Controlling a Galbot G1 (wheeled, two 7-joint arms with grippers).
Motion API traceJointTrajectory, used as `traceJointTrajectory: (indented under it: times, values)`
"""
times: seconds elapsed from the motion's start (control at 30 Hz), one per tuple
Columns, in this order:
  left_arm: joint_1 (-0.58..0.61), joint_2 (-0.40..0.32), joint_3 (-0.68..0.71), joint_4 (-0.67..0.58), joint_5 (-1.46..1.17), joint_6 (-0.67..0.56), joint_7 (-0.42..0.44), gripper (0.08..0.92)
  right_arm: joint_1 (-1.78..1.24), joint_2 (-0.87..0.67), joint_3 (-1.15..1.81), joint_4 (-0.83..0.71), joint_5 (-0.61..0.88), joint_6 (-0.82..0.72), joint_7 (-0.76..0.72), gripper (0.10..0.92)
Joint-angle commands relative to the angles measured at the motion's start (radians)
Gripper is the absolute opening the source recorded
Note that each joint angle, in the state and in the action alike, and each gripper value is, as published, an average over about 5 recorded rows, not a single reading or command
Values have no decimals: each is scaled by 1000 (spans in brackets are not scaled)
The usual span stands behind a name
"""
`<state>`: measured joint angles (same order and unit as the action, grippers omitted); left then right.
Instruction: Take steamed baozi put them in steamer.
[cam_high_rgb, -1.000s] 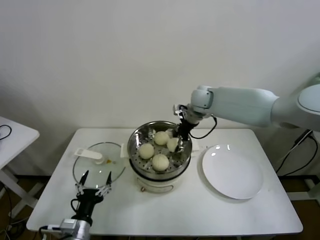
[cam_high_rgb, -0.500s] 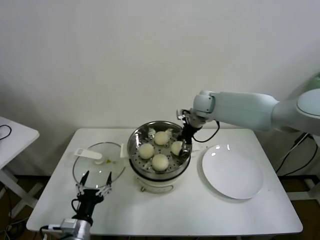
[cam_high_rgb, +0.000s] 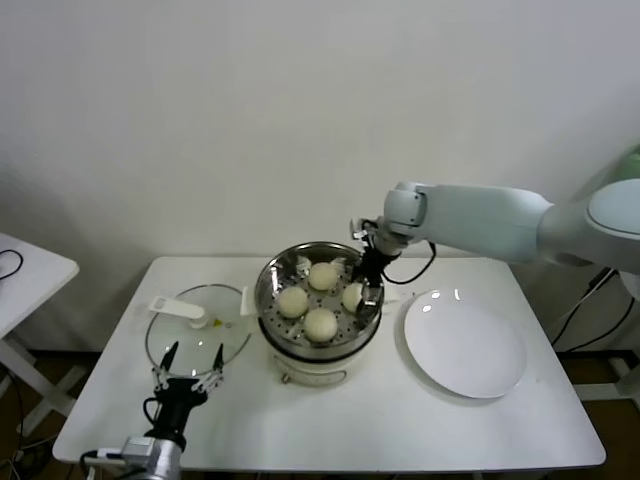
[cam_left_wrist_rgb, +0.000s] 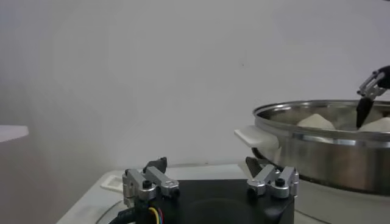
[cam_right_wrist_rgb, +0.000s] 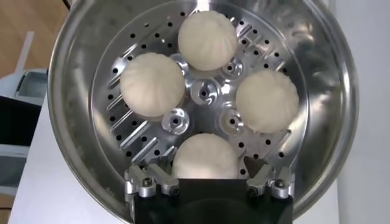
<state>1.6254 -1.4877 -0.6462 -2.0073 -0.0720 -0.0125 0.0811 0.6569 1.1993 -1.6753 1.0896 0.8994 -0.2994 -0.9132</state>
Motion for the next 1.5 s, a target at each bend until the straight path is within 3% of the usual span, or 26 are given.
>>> traceJointTrajectory:
  times: [0.03, 0.37, 0.8, 1.2, 1.4, 1.5]
  values:
    - [1, 2, -1, 1, -1, 0, 0, 823, 39, -11, 22, 1, 11, 11, -49, 822]
    - [-16, -1, -2, -2, -1, 9, -3, 823, 109, -177, 131, 115, 55, 25, 13, 823]
    - [-35, -2, -15, 3, 2, 16, -7, 823, -90, -551, 435, 338, -100, 24, 108, 823]
    - [-37, -21, -7, 1, 8, -1, -17, 823, -728, -845, 1133, 465, -248, 87, 177, 823]
    - [-35, -22, -9, 2, 2, -15, -19, 823, -1074, -874, 1448, 505, -275, 182, 286, 823]
    - [-32, -25, -9, 2, 0, -23, -19, 823, -1297, -815, 1693, 532, -300, 204, 323, 823]
